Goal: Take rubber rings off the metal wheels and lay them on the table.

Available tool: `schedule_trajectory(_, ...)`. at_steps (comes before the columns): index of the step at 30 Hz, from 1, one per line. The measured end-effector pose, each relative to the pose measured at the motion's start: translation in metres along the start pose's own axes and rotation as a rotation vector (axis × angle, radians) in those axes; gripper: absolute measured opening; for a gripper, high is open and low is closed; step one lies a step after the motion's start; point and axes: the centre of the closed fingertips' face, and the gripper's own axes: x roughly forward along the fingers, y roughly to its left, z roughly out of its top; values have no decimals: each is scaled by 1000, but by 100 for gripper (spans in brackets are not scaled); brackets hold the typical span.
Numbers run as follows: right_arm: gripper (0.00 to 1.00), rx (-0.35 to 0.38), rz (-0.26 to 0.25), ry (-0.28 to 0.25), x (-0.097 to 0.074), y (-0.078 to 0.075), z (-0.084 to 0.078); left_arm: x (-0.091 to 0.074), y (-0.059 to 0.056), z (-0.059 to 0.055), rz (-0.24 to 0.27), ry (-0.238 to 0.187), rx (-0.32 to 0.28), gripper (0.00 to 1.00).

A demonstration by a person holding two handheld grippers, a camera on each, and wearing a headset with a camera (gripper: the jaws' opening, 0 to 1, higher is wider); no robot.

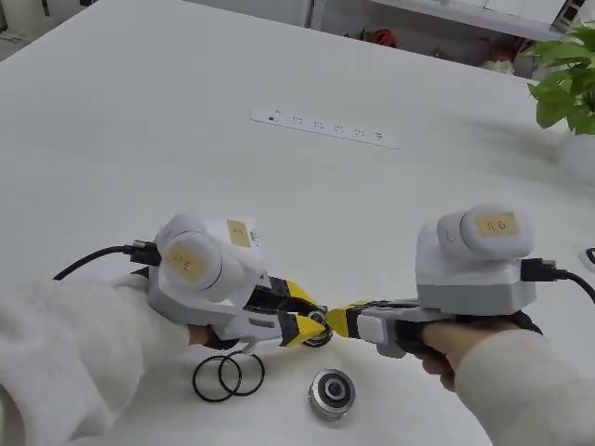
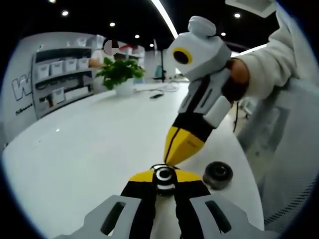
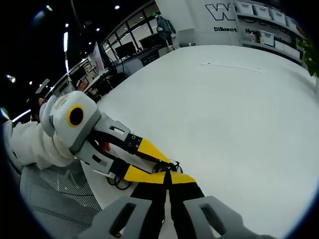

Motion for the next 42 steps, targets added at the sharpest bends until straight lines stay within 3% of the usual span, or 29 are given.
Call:
schedule_trajectory(1, 0, 0, 16, -72, 0, 4, 13, 0, 0, 0, 0, -1, 0, 14)
schedule_trajectory(3, 0, 7, 1, -57, -4, 1, 13, 0, 0, 0, -1, -3, -3, 14)
schedule_trajectory(5, 0, -50, -38, -27, -3, -6, 7, 0, 0, 0, -2, -5, -4, 14)
schedule_trajectory(8, 0, -2, -25, -32, -2, -8, 6, 0, 0, 0, -2, -6, -4, 14)
schedule_trajectory(15, 0, -4, -25, -25, -1, -7, 5, 0, 0, 1, -2, -2, -17, 14)
schedule_trajectory(19, 0, 3, -27, -20, -1, -8, 4, -1, 0, 1, -7, 18, -19, 14)
schedule_trajectory(22, 0, 4, -24, -19, -1, -8, 4, -4, 1, 1, -22, 56, -25, 14)
schedule_trajectory(26, 0, 0, -22, -21, -1, -8, 5, -9, 3, 1, -21, 86, 20, 15)
schedule_trajectory(32, 0, -6, -26, -29, -3, -9, 8, -22, 18, 14, 21, 86, -16, 35)
schedule_trajectory(34, 0, -3, -27, -32, -4, -10, 8, -27, 20, 15, 31, 94, -5, 39)
schedule_trajectory(35, 0, -2, -28, -34, -4, -10, 9, -30, 22, 18, 39, 95, 32, 38)
schedule_trajectory(38, 0, 2, -30, -38, -5, -11, 10, -37, 20, 30, 24, 56, 28, 38)
schedule_trajectory(40, 0, 3, -32, -43, -6, -12, 11, -41, 16, 40, 16, 28, 3, 44)
schedule_trajectory(42, 0, 6, -33, -49, -7, -12, 13, -44, 13, 48, 15, 17, 21, 50)
